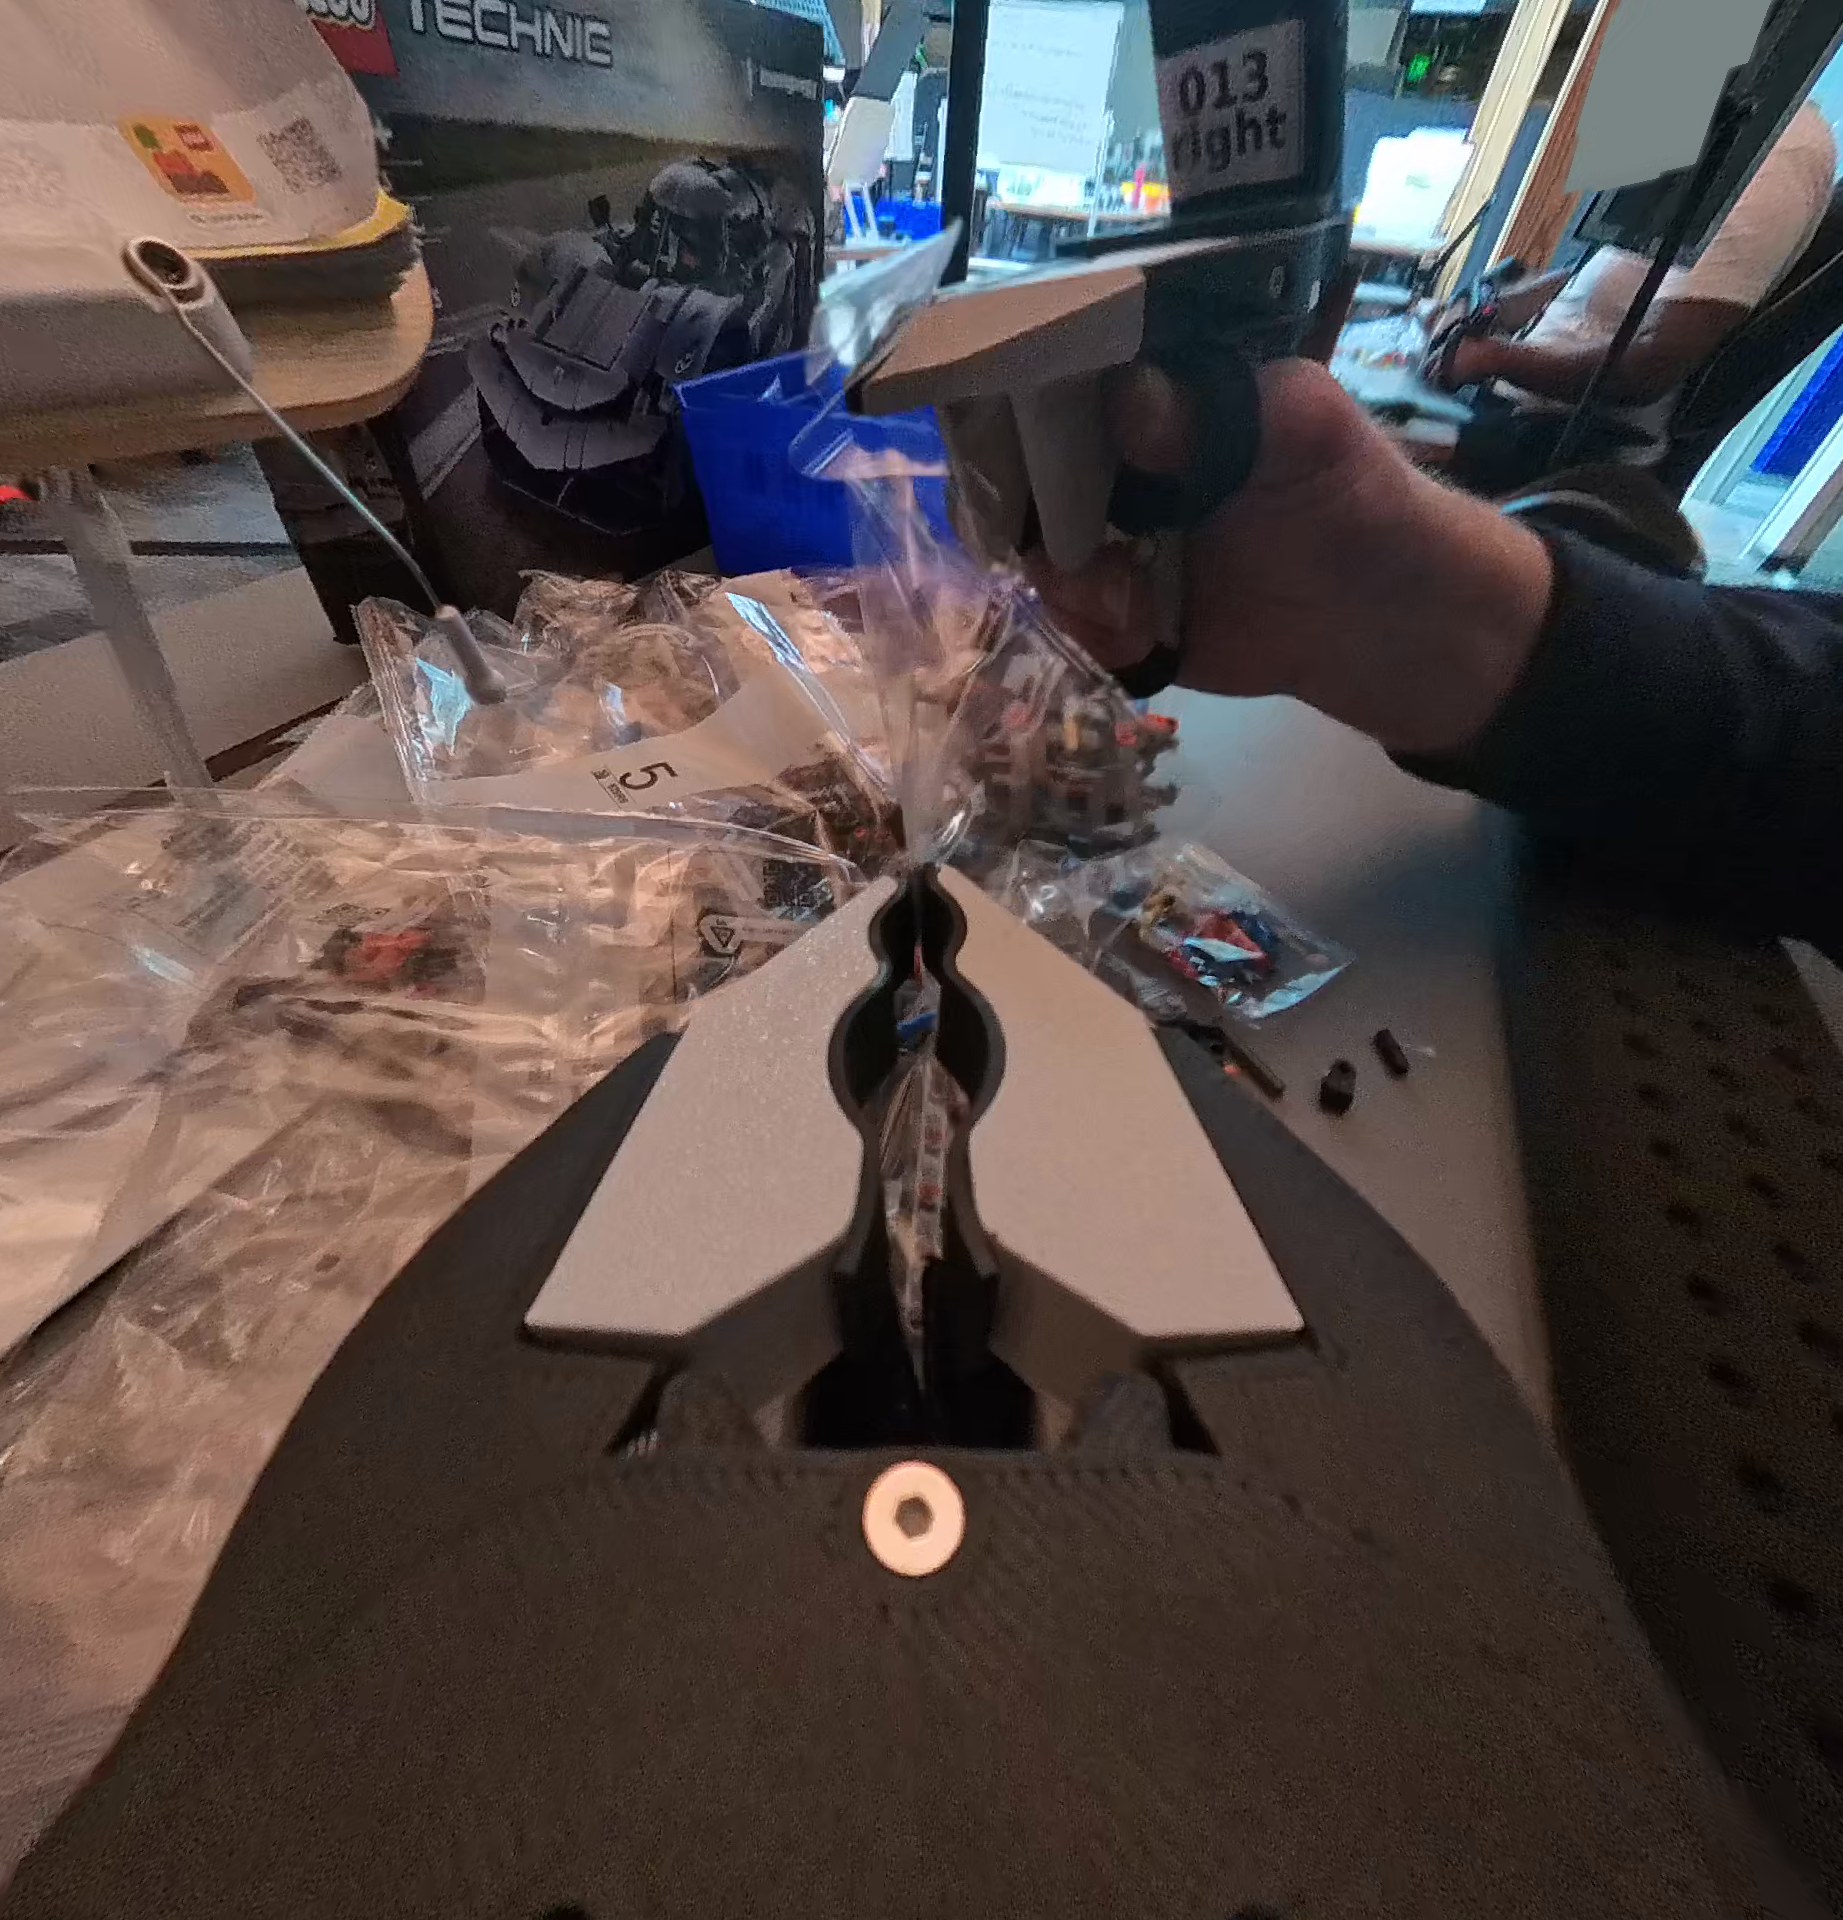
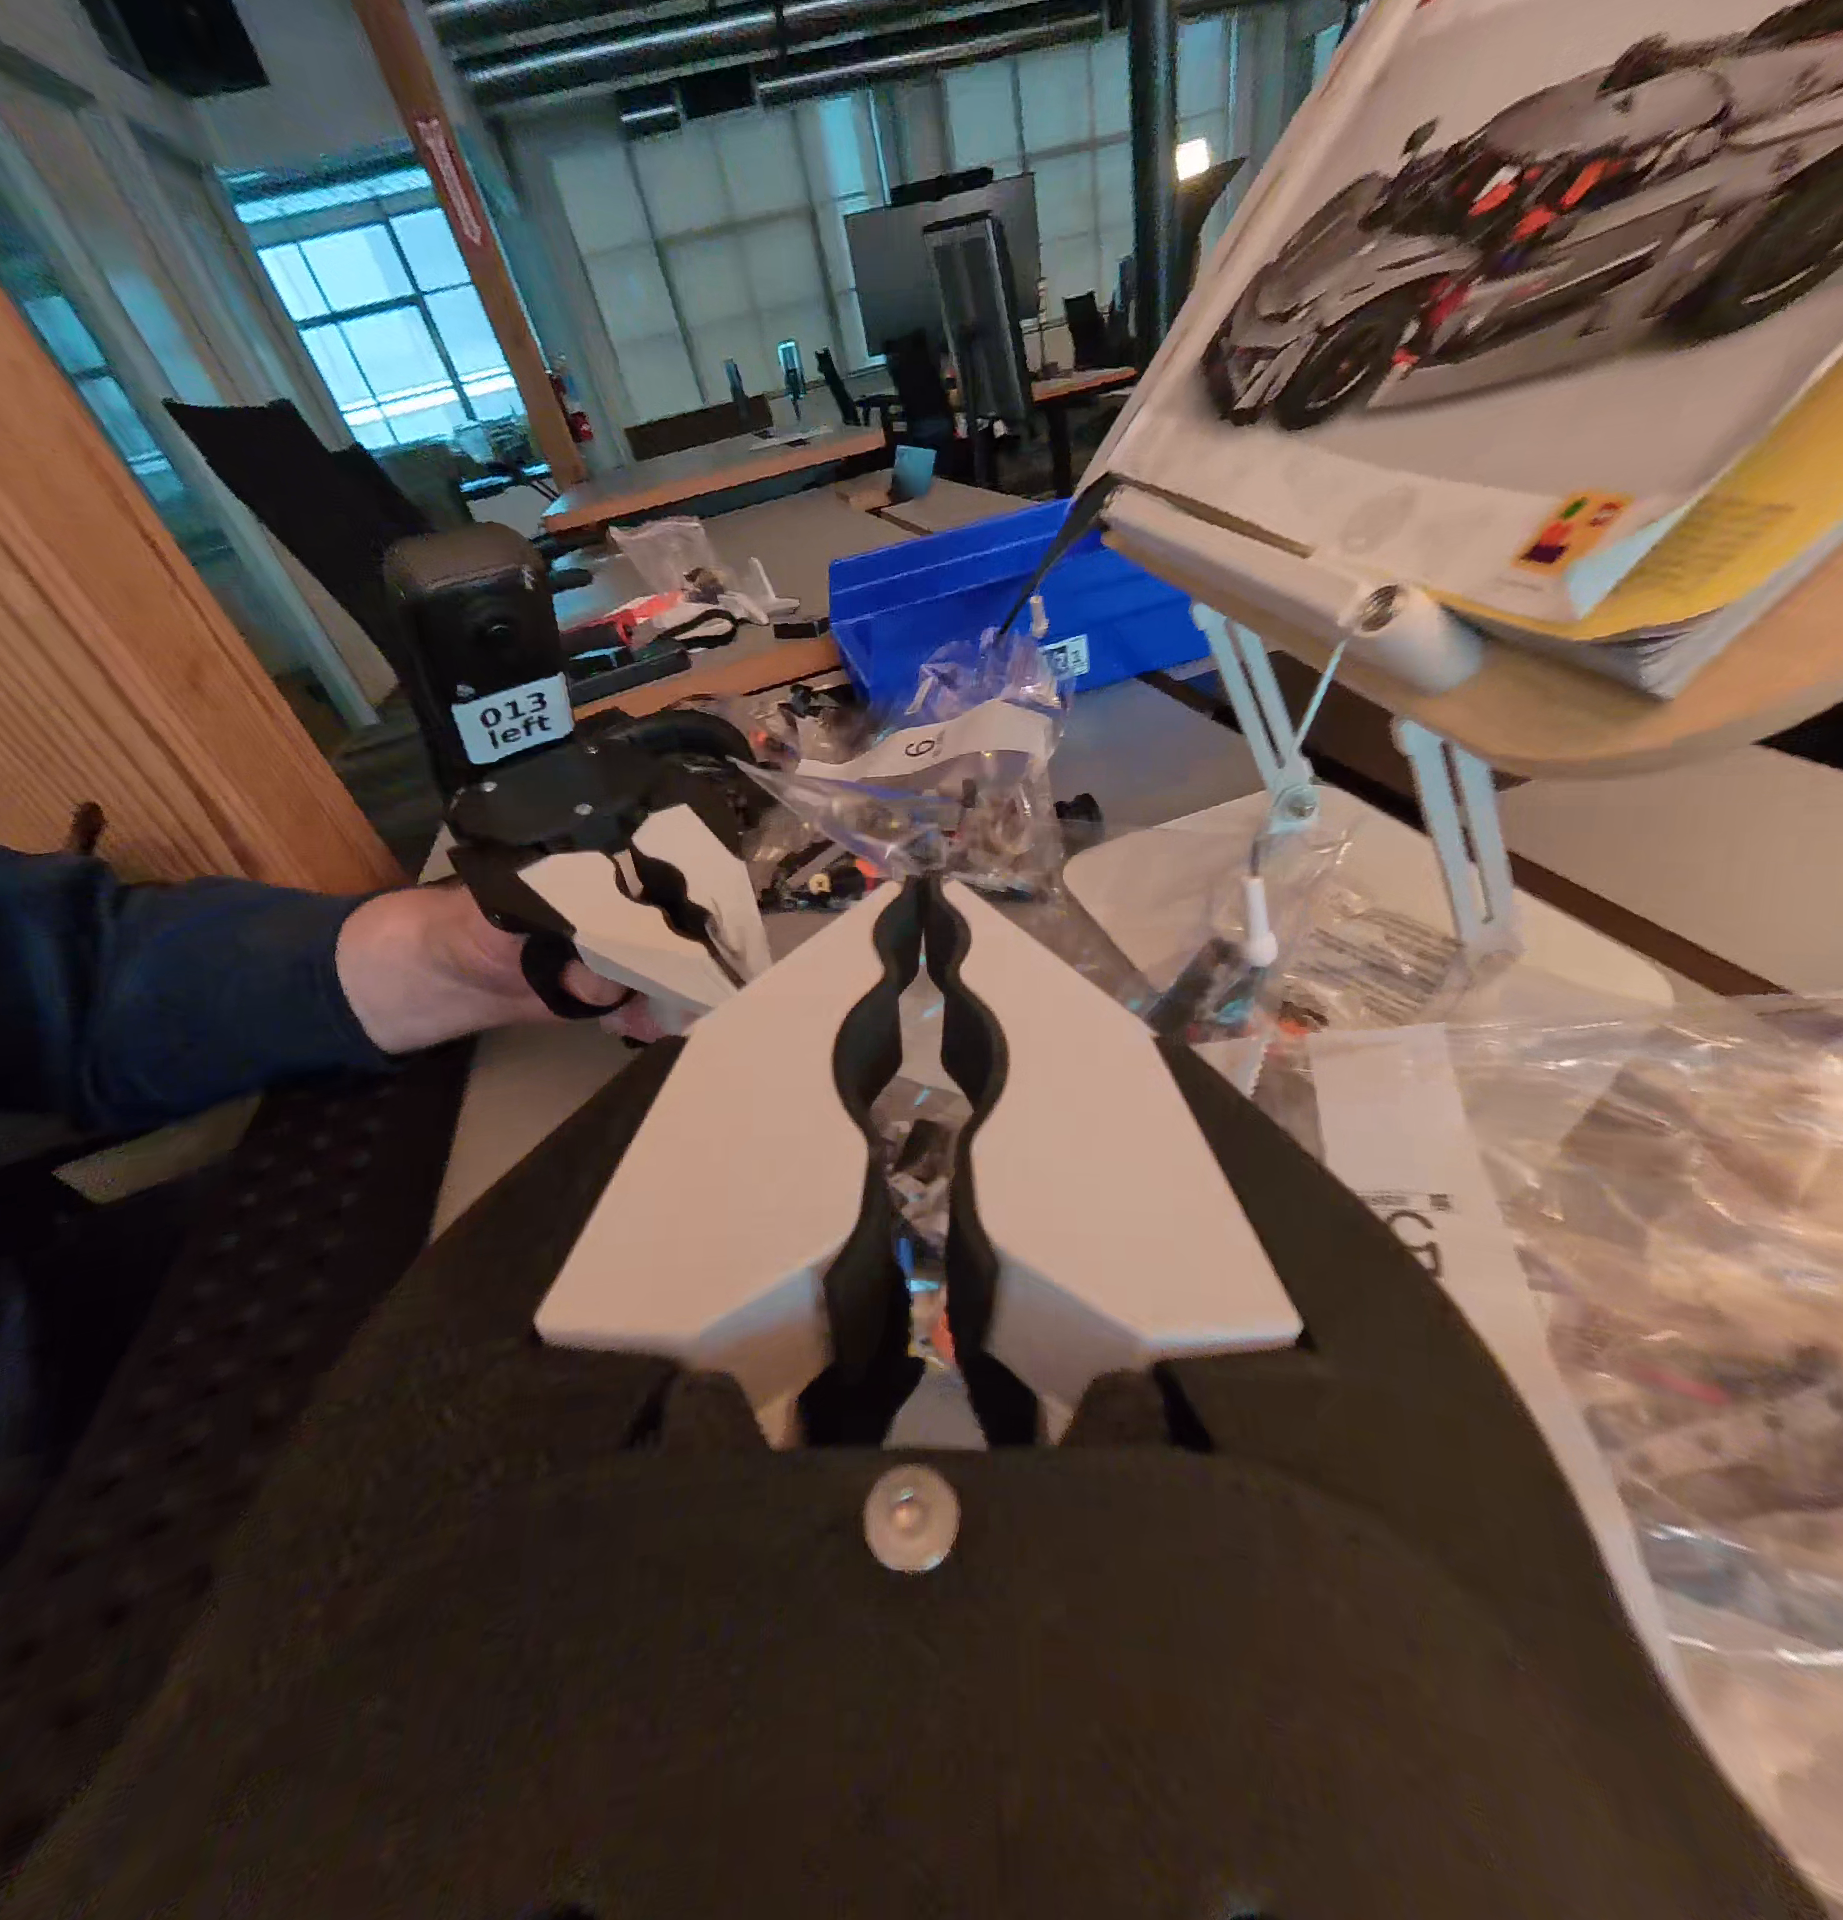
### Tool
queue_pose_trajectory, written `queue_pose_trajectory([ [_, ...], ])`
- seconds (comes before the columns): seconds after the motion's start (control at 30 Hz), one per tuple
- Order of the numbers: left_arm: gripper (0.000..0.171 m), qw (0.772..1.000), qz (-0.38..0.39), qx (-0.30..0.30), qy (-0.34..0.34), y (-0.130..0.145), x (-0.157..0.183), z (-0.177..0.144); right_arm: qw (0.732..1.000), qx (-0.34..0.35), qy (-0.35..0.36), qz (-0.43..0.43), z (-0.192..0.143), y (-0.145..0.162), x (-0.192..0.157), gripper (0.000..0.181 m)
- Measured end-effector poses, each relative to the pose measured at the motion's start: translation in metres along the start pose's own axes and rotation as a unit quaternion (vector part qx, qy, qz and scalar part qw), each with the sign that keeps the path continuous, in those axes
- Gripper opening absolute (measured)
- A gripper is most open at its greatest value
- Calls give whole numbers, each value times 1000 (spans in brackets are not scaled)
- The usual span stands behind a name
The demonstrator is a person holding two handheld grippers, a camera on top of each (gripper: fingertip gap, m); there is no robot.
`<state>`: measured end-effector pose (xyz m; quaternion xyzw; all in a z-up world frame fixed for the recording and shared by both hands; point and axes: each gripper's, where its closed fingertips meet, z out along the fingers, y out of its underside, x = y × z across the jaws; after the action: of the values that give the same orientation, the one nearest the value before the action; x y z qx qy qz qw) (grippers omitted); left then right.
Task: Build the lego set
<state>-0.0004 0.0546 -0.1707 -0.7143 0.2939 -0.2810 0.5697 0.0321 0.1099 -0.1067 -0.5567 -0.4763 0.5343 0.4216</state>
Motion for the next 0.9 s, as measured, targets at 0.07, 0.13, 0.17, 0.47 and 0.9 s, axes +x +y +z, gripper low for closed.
queue_pose_trajectory([
  [0.07, 0, 1000, -5, 3, 3, -1, 0, -1, 1000, -3, 2, -9, -1, -1, -1, 0],
  [0.13, 0, 1000, -4, -2, 3, 1, 0, 0, 1000, -7, 10, -9, -1, 2, 3, 0],
  [0.17, 0, 1000, -6, -2, 4, 1, 0, 0, 1000, -10, 12, -4, -1, 4, 6, 0],
  [0.47, 0, 999, -28, 16, -6, -4, -9, -6, 999, -5, 39, -3, -9, 3, 21, 0],
  [0.9, 0, 999, -35, 27, -14, -8, -13, -8, 997, -53, 40, -27, -6, 12, 16, 33],
])
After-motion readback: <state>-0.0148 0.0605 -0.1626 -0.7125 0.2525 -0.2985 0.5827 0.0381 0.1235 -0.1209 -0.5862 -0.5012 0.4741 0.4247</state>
